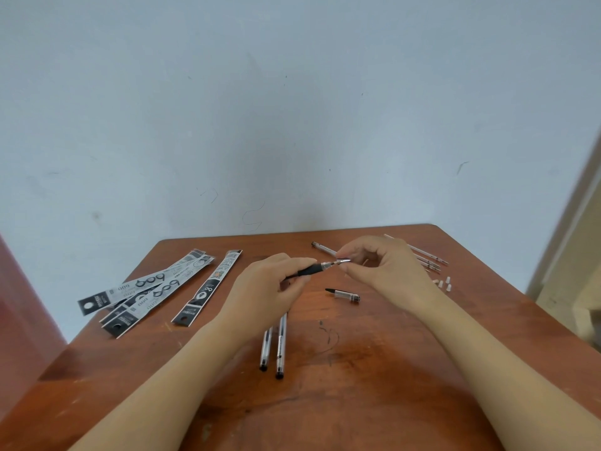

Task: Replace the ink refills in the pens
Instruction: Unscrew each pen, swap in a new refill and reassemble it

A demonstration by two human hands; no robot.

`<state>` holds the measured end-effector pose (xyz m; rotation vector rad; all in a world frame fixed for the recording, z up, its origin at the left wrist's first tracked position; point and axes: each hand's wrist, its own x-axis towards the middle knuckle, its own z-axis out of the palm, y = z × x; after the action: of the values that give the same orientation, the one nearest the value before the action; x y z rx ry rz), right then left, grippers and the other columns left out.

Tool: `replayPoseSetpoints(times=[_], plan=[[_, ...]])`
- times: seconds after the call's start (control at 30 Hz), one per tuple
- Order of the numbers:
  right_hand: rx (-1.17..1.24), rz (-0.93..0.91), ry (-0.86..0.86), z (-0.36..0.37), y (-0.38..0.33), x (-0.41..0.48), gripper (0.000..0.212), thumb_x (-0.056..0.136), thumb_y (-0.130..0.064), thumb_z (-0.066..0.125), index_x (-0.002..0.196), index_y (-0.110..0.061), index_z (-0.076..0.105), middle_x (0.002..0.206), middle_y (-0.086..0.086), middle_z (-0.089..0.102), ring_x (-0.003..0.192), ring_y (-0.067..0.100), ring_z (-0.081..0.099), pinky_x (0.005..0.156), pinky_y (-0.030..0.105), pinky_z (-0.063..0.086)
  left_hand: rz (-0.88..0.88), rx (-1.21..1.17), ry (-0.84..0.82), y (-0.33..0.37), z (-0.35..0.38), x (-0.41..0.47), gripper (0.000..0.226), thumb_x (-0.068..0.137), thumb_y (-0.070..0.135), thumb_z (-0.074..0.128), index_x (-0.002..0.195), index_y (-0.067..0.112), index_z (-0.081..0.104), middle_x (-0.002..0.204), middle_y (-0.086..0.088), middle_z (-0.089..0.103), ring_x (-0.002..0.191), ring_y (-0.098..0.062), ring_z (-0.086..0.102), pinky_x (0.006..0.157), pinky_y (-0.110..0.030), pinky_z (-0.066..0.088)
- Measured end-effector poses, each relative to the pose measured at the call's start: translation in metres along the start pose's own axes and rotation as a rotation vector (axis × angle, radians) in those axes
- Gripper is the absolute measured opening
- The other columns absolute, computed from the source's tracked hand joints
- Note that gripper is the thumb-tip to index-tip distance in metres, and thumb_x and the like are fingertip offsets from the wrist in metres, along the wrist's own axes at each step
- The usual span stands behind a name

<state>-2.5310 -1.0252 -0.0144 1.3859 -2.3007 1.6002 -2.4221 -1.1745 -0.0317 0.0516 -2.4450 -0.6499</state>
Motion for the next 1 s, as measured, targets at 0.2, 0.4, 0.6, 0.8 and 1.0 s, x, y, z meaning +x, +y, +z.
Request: replayPoseSetpoints(times=[0.2,0.4,0.6,0.8,1.0], plan=[[-0.018,-0.008,-0.012,-0.0008,0.0024,0.0009,0.024,0.077,-0.002,0.068,0.075,-0.026,0.065,0.051,-0.025,0.058,0.054,-0.006,0.052,0.055,0.005,0.039,0.011,0.012,-0.001,-0.002,0.0013,0.0002,0.032,0.086,0.012,0.057,0.115,0.024,0.06,0.084,-0.003,0.066,0.075,-0.018,0.059,0.07,-0.042,0.051],[-0.014,-0.017,-0.022,-0.0013,0.0036,0.0015,0.024,0.076,-0.002,0.069,0.074,-0.026,0.066,0.049,-0.028,0.057,0.052,-0.007,0.051,0.053,0.004,0.036,0.007,0.009,0.003,-0.0028,0.0008,0.0008,0.032,0.086,0.013,0.057,0.116,0.024,0.059,0.084,-0.003,0.066,0.074,-0.018,0.058,0.071,-0.042,0.051],[0.031,-0.008,0.003,-0.0021,0.0045,0.0019,0.028,0.077,-0.001,0.069,0.072,-0.029,0.066,0.05,-0.022,0.061,0.052,-0.006,0.053,0.054,0.005,0.038,0.012,0.005,0.004,-0.0044,0.0005,0.0015,0.033,0.086,0.013,0.057,0.117,0.024,0.059,0.087,-0.003,0.067,0.078,-0.018,0.059,0.073,-0.042,0.051],[0.08,-0.005,0.031,-0.0035,0.0042,0.0017,0.034,0.075,-0.001,0.07,0.069,-0.035,0.065,0.053,-0.018,0.063,0.055,-0.001,0.055,0.056,0.007,0.04,0.014,0.006,0.011,-0.0047,-0.0001,0.0013,0.033,0.086,0.013,0.057,0.117,0.023,0.059,0.086,-0.003,0.067,0.078,-0.017,0.059,0.074,-0.039,0.051],[-0.017,-0.037,-0.036,0.0037,0.0032,-0.0004,0.015,0.077,-0.002,0.068,0.081,-0.016,0.072,0.054,-0.016,0.059,0.053,-0.007,0.053,0.053,0.005,0.038,0.042,0.019,-0.015,-0.0034,0.0025,0.0013,0.032,0.086,0.012,0.056,0.117,0.023,0.059,0.077,0.001,0.061,0.069,-0.015,0.054,0.066,-0.033,0.047]])
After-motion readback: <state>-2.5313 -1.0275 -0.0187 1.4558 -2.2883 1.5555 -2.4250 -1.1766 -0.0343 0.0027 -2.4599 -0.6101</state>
